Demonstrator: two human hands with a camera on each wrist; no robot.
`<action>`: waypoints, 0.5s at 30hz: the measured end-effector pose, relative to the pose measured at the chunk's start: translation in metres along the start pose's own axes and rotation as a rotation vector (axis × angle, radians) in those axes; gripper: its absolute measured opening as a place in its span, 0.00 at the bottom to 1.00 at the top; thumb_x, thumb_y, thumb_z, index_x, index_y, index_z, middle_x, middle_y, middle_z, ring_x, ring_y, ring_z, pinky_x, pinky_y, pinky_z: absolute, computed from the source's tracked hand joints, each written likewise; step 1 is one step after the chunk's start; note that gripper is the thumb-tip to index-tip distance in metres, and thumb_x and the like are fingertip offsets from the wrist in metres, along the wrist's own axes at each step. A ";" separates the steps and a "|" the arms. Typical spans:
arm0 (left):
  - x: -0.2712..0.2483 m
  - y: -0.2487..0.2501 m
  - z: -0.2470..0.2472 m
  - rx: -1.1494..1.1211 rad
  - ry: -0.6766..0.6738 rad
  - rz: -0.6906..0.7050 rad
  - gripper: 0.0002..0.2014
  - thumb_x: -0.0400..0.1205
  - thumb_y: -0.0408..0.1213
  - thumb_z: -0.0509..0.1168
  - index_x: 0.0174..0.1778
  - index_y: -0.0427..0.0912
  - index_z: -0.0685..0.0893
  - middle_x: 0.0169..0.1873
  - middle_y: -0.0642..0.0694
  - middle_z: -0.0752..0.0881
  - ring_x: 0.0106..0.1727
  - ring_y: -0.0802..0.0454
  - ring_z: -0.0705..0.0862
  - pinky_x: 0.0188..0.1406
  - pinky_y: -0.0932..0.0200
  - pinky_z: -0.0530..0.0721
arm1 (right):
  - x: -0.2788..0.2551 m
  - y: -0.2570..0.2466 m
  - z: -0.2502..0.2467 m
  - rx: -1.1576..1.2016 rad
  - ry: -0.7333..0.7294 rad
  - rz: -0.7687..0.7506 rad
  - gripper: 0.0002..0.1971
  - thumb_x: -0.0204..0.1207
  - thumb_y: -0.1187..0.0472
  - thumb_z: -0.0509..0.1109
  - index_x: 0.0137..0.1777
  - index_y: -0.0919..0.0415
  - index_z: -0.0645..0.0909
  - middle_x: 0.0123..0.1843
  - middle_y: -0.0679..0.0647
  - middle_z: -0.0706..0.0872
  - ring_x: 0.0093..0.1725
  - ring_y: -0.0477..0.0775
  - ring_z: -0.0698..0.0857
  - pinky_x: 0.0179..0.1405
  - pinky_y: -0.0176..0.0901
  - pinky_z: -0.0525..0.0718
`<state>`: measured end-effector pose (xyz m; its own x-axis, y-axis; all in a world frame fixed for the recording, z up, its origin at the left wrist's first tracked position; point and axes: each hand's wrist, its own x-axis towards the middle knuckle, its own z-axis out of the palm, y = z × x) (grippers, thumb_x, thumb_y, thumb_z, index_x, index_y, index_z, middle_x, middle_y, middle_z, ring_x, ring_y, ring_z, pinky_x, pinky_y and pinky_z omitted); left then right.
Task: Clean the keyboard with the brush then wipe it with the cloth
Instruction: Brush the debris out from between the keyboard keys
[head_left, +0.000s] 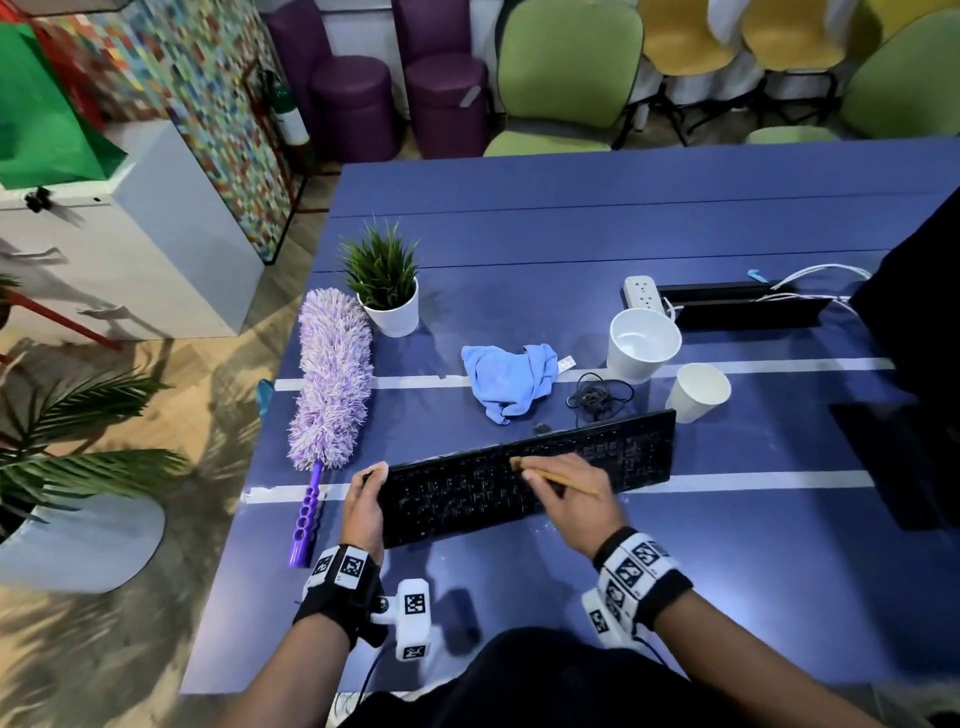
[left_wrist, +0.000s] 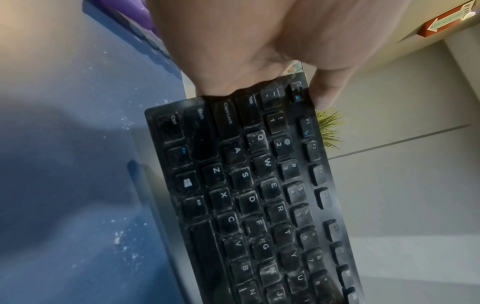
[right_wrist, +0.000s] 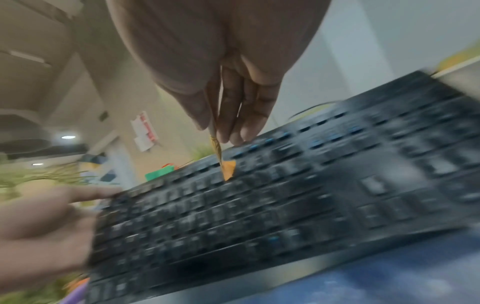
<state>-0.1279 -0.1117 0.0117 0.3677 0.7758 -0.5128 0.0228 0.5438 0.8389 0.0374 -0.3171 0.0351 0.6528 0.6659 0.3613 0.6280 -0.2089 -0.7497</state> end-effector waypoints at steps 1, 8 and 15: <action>0.000 -0.001 -0.001 -0.003 0.009 -0.007 0.01 0.82 0.39 0.64 0.45 0.48 0.81 0.40 0.45 0.84 0.44 0.48 0.82 0.48 0.52 0.80 | 0.002 -0.007 0.009 0.027 -0.048 -0.012 0.07 0.74 0.64 0.76 0.51 0.59 0.91 0.50 0.43 0.91 0.48 0.33 0.84 0.56 0.30 0.81; -0.002 -0.002 -0.002 -0.025 0.026 -0.016 0.02 0.82 0.38 0.64 0.48 0.45 0.81 0.40 0.44 0.84 0.44 0.48 0.82 0.49 0.52 0.80 | 0.013 -0.011 0.012 -0.038 -0.013 0.045 0.03 0.72 0.65 0.77 0.44 0.59 0.92 0.43 0.48 0.93 0.42 0.36 0.85 0.56 0.33 0.83; -0.002 0.001 0.002 -0.031 0.013 -0.046 0.03 0.82 0.38 0.64 0.49 0.45 0.80 0.40 0.44 0.84 0.42 0.49 0.83 0.45 0.55 0.82 | 0.015 0.024 -0.030 -0.165 0.079 0.239 0.08 0.74 0.58 0.73 0.39 0.59 0.92 0.40 0.48 0.92 0.41 0.37 0.84 0.59 0.26 0.79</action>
<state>-0.1268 -0.1135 0.0141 0.3549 0.7535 -0.5534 0.0104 0.5888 0.8082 0.0748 -0.3337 0.0393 0.8173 0.5273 0.2325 0.5088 -0.4708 -0.7208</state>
